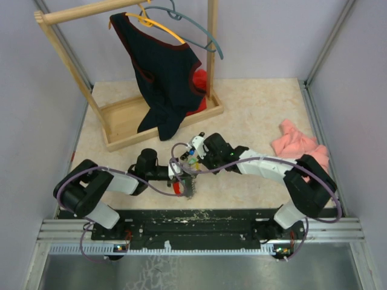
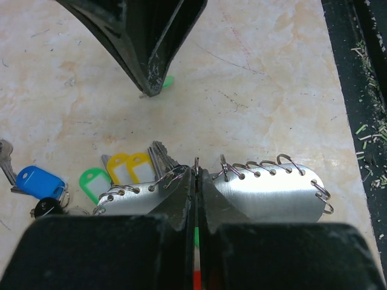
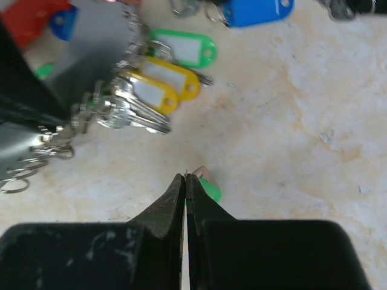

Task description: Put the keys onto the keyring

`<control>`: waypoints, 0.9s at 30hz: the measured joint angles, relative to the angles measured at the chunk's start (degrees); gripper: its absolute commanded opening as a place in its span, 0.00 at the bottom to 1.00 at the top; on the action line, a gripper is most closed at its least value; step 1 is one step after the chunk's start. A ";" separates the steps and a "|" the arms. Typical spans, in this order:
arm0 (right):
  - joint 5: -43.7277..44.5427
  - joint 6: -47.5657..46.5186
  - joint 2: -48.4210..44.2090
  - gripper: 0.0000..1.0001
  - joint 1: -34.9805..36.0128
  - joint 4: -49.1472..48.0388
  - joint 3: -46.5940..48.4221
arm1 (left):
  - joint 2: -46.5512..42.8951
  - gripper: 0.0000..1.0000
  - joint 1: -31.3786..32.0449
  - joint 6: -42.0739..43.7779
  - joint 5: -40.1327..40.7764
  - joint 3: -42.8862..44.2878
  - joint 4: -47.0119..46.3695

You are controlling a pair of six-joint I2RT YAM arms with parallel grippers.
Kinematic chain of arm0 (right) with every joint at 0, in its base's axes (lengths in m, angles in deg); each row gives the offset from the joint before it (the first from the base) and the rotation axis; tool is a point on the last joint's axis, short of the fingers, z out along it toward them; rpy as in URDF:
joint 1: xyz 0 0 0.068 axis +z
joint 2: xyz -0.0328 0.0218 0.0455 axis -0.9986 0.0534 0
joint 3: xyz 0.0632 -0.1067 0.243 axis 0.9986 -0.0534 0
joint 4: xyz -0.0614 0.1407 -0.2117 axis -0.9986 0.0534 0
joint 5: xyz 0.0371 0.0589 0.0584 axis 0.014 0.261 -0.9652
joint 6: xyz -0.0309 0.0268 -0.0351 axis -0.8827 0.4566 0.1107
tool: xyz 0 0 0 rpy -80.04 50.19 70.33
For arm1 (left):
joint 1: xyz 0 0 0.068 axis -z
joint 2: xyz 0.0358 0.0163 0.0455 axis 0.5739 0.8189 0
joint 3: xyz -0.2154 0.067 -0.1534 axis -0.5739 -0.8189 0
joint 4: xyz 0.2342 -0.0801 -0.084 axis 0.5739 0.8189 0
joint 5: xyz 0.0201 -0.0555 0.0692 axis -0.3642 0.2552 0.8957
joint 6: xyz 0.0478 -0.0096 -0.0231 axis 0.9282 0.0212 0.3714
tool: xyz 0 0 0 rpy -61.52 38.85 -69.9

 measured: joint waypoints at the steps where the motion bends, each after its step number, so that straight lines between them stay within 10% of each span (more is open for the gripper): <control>1: -1.92 -0.79 -1.55 0.00 0.00 -1.33 -1.33 | -0.04 0.01 0.02 0.31 -0.17 -0.09 -0.17; 27: -27.47 -16.46 -11.47 0.00 -2.16 -40.50 -28.13 | -1.55 0.01 2.80 5.27 0.81 -0.70 -0.79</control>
